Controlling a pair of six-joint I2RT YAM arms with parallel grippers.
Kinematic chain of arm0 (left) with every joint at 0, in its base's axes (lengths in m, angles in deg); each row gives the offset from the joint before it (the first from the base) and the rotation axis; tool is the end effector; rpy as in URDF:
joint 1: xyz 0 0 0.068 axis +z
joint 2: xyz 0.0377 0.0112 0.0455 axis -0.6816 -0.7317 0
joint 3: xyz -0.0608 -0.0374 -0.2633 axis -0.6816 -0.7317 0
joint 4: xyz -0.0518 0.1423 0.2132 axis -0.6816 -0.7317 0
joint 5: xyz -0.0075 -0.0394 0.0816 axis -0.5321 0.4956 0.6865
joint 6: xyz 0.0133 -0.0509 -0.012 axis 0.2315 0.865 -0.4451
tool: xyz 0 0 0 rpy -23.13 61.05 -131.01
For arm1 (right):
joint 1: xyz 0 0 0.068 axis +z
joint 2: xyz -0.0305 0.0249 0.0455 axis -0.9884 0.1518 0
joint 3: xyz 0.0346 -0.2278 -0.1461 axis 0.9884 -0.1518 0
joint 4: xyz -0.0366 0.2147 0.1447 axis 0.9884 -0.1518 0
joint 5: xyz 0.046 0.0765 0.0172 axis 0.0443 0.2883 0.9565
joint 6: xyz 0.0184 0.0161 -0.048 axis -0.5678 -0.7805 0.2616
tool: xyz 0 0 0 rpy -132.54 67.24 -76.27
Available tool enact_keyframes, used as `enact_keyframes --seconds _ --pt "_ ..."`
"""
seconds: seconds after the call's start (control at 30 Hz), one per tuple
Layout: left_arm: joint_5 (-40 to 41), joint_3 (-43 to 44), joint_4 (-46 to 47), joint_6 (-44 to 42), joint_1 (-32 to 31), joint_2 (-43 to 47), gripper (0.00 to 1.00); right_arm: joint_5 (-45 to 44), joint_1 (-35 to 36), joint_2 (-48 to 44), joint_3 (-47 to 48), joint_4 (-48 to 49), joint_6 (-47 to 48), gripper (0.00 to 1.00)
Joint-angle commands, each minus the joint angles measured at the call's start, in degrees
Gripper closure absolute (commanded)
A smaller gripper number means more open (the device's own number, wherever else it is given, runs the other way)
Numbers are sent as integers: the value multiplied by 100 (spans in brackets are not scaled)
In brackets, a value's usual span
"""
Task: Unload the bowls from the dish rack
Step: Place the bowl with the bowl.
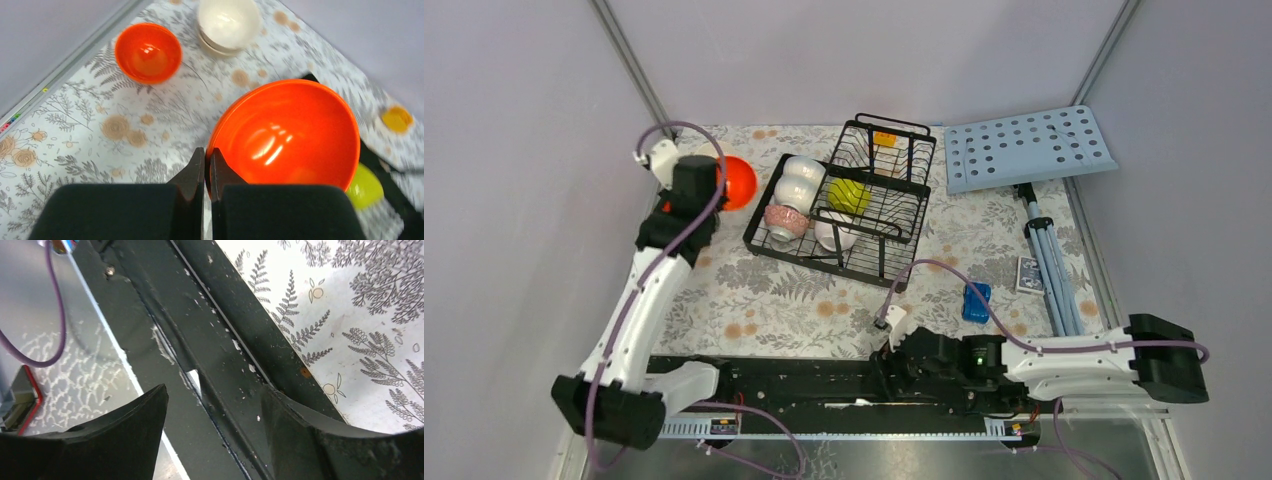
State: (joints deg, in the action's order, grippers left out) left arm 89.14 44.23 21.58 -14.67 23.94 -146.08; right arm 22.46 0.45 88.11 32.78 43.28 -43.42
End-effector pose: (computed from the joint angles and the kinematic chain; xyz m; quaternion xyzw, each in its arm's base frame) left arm 0.2059 -0.0485 0.3740 -0.2819 0.8012 0.0331 0.5268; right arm 0.0310 0.1966 0.1878 -0.3334 0.7942 0.4140 0.2944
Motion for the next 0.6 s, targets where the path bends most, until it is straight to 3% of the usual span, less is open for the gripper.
enact_keyframes --seconds 0.0,0.17,0.4,0.57 --pt "-1549 373 909 228 1614 -633 100 70 20 577 -39 876 -90 27" --pt "-2328 230 1419 513 2957 -1308 100 -95 52 876 -144 994 -250 29" --pt "-2892 61 2219 866 3598 -2074 100 -391 133 500 -544 1066 -407 29" --pt "-2859 598 1845 754 3833 -2616 100 -464 135 86 -757 1002 -389 29"
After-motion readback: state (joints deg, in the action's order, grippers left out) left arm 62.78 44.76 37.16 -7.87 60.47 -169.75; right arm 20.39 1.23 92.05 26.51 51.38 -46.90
